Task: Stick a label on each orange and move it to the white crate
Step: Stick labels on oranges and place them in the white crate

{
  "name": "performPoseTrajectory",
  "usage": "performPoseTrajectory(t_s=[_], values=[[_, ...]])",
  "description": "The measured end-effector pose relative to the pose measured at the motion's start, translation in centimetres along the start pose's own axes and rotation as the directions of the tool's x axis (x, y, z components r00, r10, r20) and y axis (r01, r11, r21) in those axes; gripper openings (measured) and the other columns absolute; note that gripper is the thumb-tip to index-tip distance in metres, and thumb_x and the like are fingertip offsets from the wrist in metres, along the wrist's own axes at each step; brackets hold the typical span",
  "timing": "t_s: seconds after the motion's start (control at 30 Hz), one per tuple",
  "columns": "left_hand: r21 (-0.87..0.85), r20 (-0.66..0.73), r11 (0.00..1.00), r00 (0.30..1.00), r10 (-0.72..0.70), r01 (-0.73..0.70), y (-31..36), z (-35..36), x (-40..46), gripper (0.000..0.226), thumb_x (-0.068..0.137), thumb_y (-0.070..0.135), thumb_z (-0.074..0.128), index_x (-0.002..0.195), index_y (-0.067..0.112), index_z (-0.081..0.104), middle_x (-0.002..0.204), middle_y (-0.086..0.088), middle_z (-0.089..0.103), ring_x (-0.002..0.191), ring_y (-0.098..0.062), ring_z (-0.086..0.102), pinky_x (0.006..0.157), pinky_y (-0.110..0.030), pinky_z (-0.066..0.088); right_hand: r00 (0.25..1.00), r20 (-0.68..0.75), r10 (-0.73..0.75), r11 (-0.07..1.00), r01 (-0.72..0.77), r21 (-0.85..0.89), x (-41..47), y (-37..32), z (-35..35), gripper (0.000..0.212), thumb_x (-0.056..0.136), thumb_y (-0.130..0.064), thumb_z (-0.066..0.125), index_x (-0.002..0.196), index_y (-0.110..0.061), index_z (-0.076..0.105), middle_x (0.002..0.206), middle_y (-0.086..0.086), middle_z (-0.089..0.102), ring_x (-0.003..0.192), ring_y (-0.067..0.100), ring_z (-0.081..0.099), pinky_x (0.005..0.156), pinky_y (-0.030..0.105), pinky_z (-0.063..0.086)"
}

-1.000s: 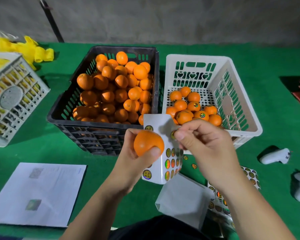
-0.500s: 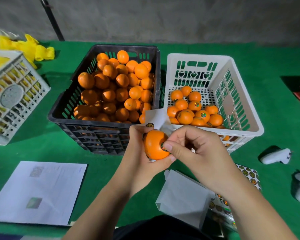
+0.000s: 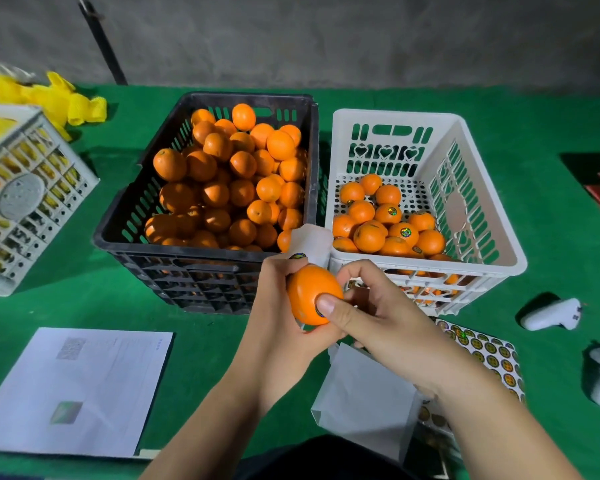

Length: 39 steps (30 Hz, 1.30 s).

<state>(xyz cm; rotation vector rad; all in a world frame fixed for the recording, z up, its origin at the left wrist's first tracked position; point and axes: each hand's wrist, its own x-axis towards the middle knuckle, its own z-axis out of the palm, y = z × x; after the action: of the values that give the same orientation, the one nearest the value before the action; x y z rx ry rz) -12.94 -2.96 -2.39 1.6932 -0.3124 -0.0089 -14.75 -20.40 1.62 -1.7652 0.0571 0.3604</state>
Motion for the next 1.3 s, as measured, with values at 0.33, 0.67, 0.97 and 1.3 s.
performPoseTrajectory(t_s=[0.33, 0.67, 0.97, 1.3], values=[[0.129, 0.056, 0.988, 0.996, 0.073, -0.08, 0.8, 1.1, 0.2, 0.084, 0.087, 0.043, 0.074, 0.15, 0.067, 0.023, 0.144, 0.04, 0.02, 0.126, 0.01, 0.051, 0.089, -0.007, 0.051, 0.967, -0.199, -0.159, 0.941, 0.209, 0.267, 0.1, 0.6, 1.8, 0.06, 0.068, -0.045, 0.089, 0.122, -0.037, 0.064, 0.108, -0.009, 0.072, 0.097, 0.014, 0.074, 0.086, 0.041, 0.064], [-0.103, -0.261, 0.993, 0.965, 0.034, -0.063, -0.9, -2.3, 2.3, 0.053, 0.102, 0.034, 0.068, 0.151, 0.023, 0.052, 0.131, 0.008, 0.058, 0.099, -0.02, 0.064, 0.077, -0.03, 0.058, 0.844, -0.501, -0.191, 0.969, 0.243, 0.04, 3.4, 1.4, -7.4, 0.065, 0.066, -0.064, 0.09, 0.115, -0.042, 0.054, 0.114, -0.011, 0.066, 0.099, -0.002, 0.067, 0.077, 0.031, 0.055], [-0.34, -0.063, 0.936, 0.99, -0.125, 0.096, -0.8, -2.0, 4.9, 0.025, 0.095, 0.015, 0.065, 0.097, 0.037, 0.076, 0.104, 0.017, 0.072, 0.084, -0.001, 0.057, 0.074, -0.013, 0.047, 0.948, -0.317, 0.026, 0.987, -0.075, -0.144, 8.2, 3.8, -10.3, 0.1, 0.07, -0.103, 0.04, 0.148, -0.042, 0.053, 0.159, -0.011, 0.044, 0.151, 0.017, 0.034, 0.116, 0.047, 0.03], [0.416, 0.094, 0.906, 0.987, -0.13, 0.08, -2.4, -5.7, 15.2, 0.021, 0.106, 0.009, 0.055, 0.119, 0.019, 0.066, 0.115, 0.001, 0.072, 0.089, -0.015, 0.07, 0.073, -0.034, 0.06, 0.967, -0.251, -0.046, 0.881, 0.158, 0.446, 11.3, 4.7, -7.4, 0.031, 0.101, -0.014, 0.063, 0.131, -0.017, 0.069, 0.124, 0.015, 0.075, 0.106, 0.035, 0.076, 0.082, 0.051, 0.064]])
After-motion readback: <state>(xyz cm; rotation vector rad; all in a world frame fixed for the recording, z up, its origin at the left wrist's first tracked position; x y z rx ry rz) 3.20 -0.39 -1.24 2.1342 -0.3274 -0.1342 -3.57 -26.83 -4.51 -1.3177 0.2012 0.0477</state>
